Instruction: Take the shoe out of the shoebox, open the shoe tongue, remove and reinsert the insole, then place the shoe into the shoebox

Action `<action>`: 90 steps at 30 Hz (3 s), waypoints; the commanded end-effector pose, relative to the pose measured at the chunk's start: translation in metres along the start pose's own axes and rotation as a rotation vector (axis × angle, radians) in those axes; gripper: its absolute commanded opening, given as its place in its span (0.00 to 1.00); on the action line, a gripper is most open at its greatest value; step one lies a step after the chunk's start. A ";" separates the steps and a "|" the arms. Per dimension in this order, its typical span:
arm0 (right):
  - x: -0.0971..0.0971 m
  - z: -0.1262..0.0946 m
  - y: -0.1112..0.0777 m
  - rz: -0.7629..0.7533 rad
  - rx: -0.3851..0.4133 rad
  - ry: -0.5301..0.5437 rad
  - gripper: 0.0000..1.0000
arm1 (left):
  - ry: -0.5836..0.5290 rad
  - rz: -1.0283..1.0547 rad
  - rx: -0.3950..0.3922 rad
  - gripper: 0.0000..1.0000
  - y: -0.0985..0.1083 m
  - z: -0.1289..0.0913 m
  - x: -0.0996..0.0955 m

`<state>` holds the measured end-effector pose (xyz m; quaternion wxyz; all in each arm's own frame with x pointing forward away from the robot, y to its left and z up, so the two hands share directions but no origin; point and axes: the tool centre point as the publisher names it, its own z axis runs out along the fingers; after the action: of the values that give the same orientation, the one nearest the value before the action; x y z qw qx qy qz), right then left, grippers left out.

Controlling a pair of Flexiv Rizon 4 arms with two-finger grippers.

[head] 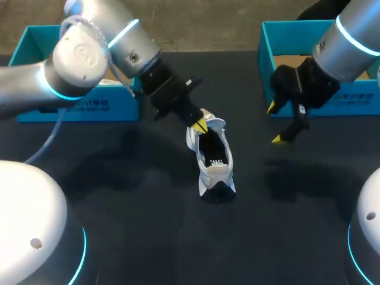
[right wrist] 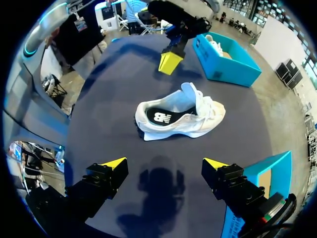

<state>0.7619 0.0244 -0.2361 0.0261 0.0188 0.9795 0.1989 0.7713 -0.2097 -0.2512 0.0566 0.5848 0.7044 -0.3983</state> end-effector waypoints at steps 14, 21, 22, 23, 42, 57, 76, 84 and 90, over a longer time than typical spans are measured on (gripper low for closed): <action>-0.003 -0.045 0.001 -0.027 0.027 -0.025 1.00 | 0.253 0.033 -0.016 0.00 0.007 -0.011 -0.015; -0.003 -0.045 0.001 -0.027 0.027 -0.025 1.00 | 0.253 0.033 -0.016 0.00 0.007 -0.011 -0.015; -0.003 -0.045 0.001 -0.027 0.027 -0.025 1.00 | 0.253 0.033 -0.016 0.00 0.007 -0.011 -0.015; -0.003 -0.045 0.001 -0.027 0.027 -0.025 1.00 | 0.253 0.033 -0.016 0.00 0.007 -0.011 -0.015; -0.006 -0.084 -0.057 -0.001 0.074 -0.025 1.00 | 0.433 0.046 -0.018 0.00 0.017 -0.024 -0.030; -0.010 -0.090 -0.082 0.033 0.095 -0.038 1.00 | 0.574 0.118 0.003 0.00 0.032 0.010 -0.030; -0.010 -0.092 -0.086 0.046 0.099 -0.041 1.00 | 0.628 0.128 -0.071 0.00 0.036 0.055 0.007; -0.010 -0.092 -0.086 0.046 0.099 -0.041 1.00 | 0.662 0.150 -0.144 0.00 0.038 0.072 0.024; -0.010 -0.092 -0.086 0.046 0.099 -0.041 1.00 | 0.646 0.132 -0.183 0.00 0.041 0.085 0.028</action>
<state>0.7647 -0.0911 -0.1836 0.0405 0.0461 0.9865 0.1516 0.7707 -0.2418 -0.3383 -0.0976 0.7182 0.6773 -0.1263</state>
